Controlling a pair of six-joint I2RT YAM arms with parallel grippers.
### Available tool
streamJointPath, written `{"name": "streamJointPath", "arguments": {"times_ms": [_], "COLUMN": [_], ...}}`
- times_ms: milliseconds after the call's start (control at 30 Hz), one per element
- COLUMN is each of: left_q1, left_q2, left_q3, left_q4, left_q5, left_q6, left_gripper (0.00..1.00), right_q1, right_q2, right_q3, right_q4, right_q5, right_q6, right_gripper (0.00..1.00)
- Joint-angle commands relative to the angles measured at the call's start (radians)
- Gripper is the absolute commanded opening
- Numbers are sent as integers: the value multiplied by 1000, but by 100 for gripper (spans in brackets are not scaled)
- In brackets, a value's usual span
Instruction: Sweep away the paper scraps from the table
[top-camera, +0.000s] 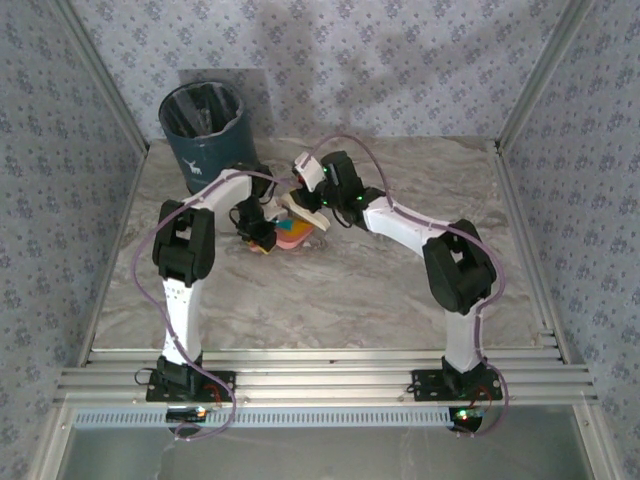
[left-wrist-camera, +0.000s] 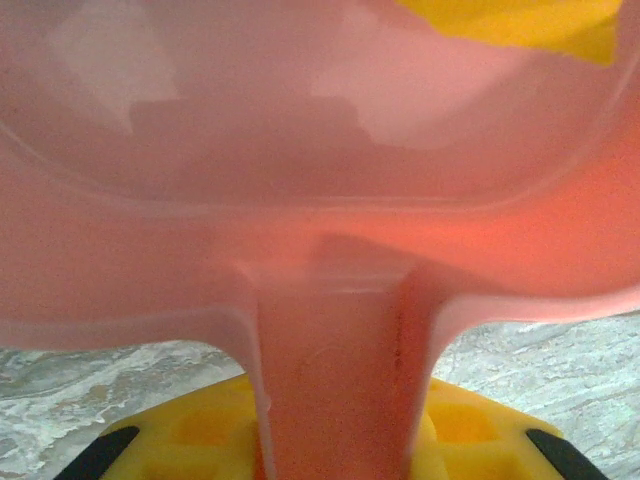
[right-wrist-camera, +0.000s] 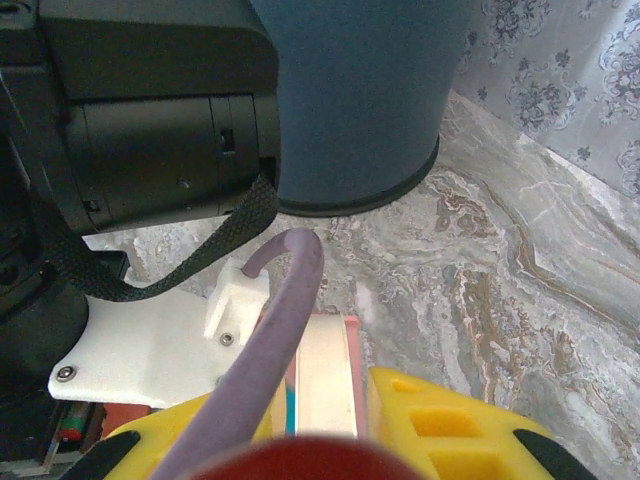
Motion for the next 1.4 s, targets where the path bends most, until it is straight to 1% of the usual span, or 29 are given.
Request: {"name": "streamJointPath", "arguments": {"times_ms": [0, 167, 400, 467, 633, 733, 833, 900, 1133, 1367], "left_q1": [-21, -30, -38, -41, -52, -56, -57, -57, -58, -69], "left_q2": [-38, -71, -110, -120, -141, -148, -168, -184, -229, -241], "left_q3": [-32, -70, -109, -122, -148, -163, -178, -185, -223, -272], "left_q4": [-45, -38, -40, -40, -50, -59, -59, -59, -55, -48], "left_q5": [0, -3, -17, -15, -11, -15, -19, -19, -15, -10], "left_q6": [8, 7, 3, 4, 6, 6, 5, 7, 7, 4], "left_gripper": [0, 0, 0, 0, 0, 0, 0, 0, 0, 0], "right_q1": [38, 41, 52, 57, 63, 58, 52, 46, 34, 30], "right_q2": [-86, -122, -188, -210, -235, -232, -210, -194, -142, -120], "right_q3": [-16, -32, -78, -96, -119, -126, -108, -103, -86, -88], "right_q4": [53, 57, 70, 73, 47, 44, 3, -9, -61, -95], "right_q5": [-24, -33, 27, 78, 260, 371, 452, 469, 468, 435], "right_q6": [31, 46, 43, 36, 19, 19, 22, 27, 77, 97], "right_gripper": [0, 0, 0, 0, 0, 0, 0, 0, 0, 0]}}
